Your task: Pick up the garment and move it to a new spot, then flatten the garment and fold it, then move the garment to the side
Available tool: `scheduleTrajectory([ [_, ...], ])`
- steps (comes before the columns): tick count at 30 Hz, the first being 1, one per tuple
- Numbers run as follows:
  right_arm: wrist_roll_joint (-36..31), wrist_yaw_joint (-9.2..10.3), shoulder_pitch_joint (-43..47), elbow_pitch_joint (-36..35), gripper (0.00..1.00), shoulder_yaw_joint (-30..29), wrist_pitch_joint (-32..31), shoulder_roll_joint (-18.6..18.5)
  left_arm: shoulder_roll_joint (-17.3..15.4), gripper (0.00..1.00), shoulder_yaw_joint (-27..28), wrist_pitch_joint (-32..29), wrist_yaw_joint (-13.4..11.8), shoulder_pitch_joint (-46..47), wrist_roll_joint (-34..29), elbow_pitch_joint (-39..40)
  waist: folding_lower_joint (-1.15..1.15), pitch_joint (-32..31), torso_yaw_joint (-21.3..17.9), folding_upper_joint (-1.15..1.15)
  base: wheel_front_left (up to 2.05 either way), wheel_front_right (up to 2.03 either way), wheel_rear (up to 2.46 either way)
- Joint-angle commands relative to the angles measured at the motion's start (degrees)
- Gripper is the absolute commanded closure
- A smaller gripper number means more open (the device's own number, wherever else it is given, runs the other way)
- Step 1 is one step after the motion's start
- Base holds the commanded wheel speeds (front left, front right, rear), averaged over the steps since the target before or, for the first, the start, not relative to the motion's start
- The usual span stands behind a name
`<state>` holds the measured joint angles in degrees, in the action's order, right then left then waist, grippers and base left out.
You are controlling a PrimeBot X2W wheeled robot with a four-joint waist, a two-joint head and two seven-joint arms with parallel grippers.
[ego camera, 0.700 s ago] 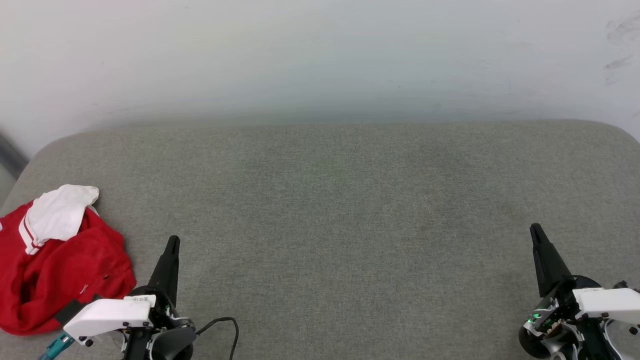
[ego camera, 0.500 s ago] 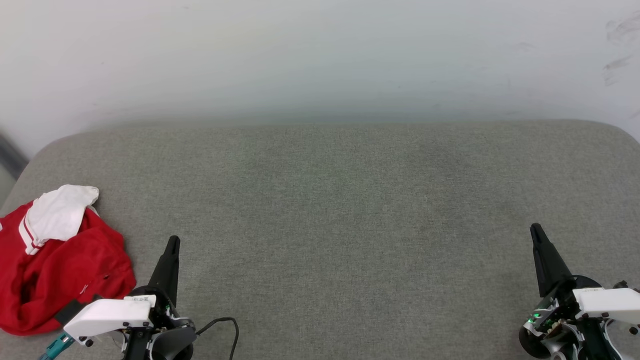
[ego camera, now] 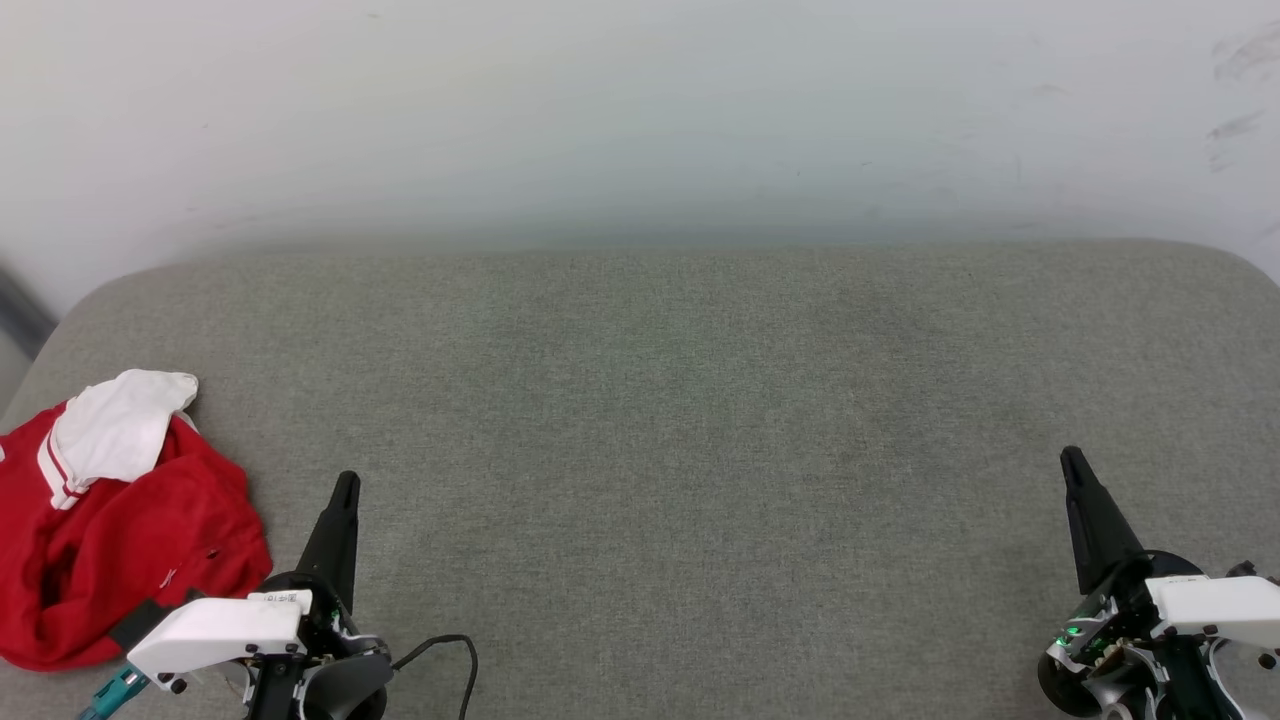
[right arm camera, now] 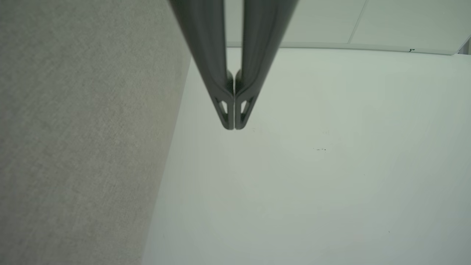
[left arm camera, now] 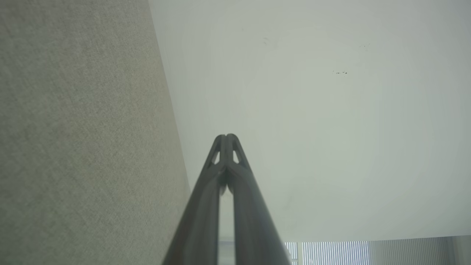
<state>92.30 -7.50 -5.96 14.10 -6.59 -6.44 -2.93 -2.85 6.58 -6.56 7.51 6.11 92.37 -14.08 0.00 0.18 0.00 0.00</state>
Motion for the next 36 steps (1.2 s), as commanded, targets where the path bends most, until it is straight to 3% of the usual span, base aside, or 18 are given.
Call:
scheduleTrajectory([
  [1, 0.2, 0.02, -0.6, 0.1, 1.00, 0.1, -0.1, 0.2, 0.1, 1.00, 0.1, -0.1, 0.1, 0.3, 0.1, 0.0, 0.00, 0.0, 0.0, 0.00, 0.00, 0.00, 0.00],
  [11, 0.2, 0.02, -0.6, 0.1, 1.00, 0.1, -0.1, 0.2, 0.1, 1.00, 0.1, -0.1, 0.1, 0.3, 0.1, 0.0, 0.00, 0.0, 0.0, 0.00, 0.00, 0.00, 0.00],
  [12, 0.0, 0.00, 0.0, 0.1, 0.00, 0.0, 0.0, 0.0, 0.0, 0.00, 0.0, 0.0, 0.0, 0.0, 0.0, -0.1, 0.00, 0.0, 0.0, 0.00, 0.00, 0.00, 0.00],
  [25, -1.2, 0.01, 2.3, -1.4, 0.00, 1.6, 2.6, 0.0, 0.1, 0.00, -3.7, 2.9, 0.0, -0.8, -1.3, 0.5, 0.00, 0.0, 0.0, 0.00, 0.00, 0.00, 0.00],
  [36, -6.5, 0.01, 3.0, -4.0, 0.00, 3.7, 5.6, -0.8, 0.1, 0.00, -5.1, 5.8, 0.0, -0.9, -8.9, 4.1, 0.00, -0.1, 0.2, 0.00, 0.00, 0.00, 0.00],
])
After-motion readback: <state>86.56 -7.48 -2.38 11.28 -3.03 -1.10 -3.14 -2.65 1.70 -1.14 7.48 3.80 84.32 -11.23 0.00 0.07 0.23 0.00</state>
